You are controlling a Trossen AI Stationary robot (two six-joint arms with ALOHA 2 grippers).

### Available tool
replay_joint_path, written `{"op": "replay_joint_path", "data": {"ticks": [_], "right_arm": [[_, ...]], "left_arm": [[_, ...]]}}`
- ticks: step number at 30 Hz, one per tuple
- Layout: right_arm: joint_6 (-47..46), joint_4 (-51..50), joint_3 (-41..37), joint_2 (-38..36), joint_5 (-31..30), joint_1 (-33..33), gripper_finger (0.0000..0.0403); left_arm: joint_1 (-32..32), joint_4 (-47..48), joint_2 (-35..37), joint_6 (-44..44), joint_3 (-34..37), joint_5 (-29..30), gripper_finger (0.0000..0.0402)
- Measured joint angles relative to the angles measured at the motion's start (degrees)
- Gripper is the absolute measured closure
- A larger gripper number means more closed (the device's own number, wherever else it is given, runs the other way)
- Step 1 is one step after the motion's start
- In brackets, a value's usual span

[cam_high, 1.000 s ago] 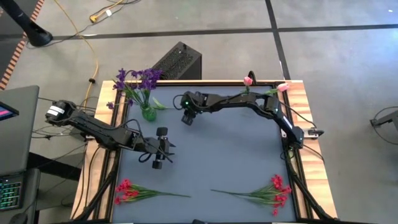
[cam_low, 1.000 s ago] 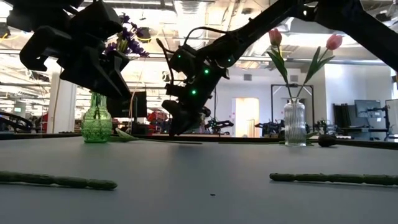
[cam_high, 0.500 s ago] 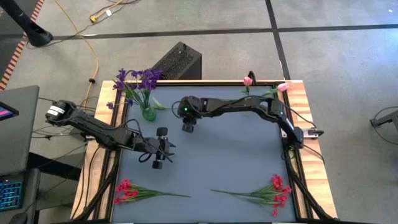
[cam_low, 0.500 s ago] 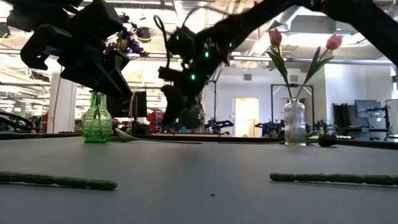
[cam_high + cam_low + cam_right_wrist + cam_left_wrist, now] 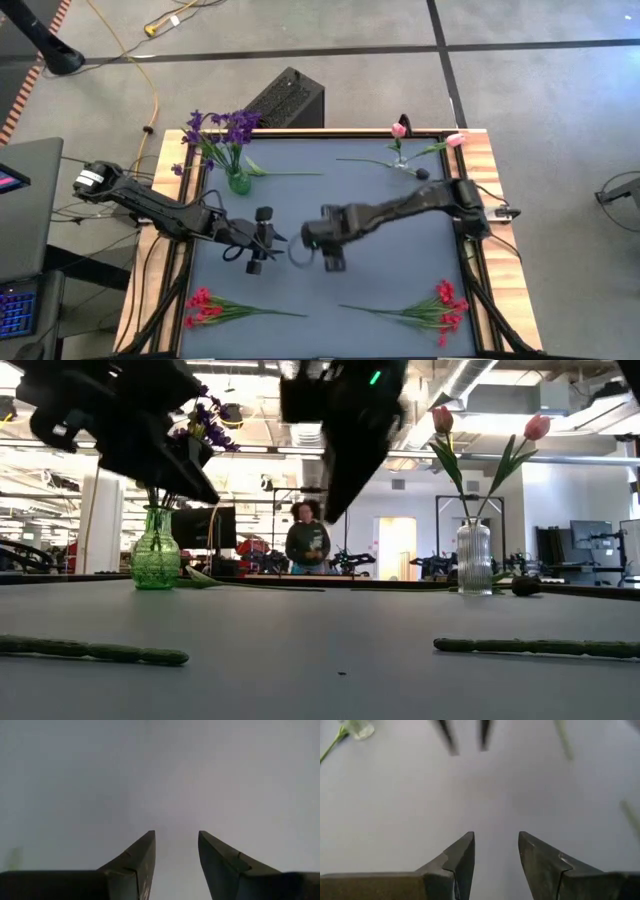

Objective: Sort flowers into vase by color
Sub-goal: Put the left black flower into the green vase

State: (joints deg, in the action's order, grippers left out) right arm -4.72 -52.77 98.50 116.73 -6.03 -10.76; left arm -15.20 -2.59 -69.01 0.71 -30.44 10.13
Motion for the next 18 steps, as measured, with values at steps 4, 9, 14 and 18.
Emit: {"op": "replay_joint_path", "data": {"ticks": [4, 9, 14, 18], "right_arm": [[-1.8, -3.3, 0.0, -1.5, -0.1, -7.1, 0.023], [-5.1, -4.1, 0.0, -3.7, -7.4, -14.9, 0.023], [-11.3, -4.5, -1.3, -4.5, -16.0, -19.7, 0.023], [-15.9, -5.4, -2.9, -4.8, -16.4, -21.3, 0.023]], "left_arm": [[-0.5, -5.5, -1.4, 2.2, -0.9, -1.8, 0.026], [-2.9, -7.4, -8.2, 1.3, -6.7, 2.1, 0.0268], [-3.3, 0.2, -18.7, 1.1, -16.3, 8.4, 0.0277], [-1.4, 13.7, -25.4, 0.9, -26.0, 12.8, 0.0278]]}}
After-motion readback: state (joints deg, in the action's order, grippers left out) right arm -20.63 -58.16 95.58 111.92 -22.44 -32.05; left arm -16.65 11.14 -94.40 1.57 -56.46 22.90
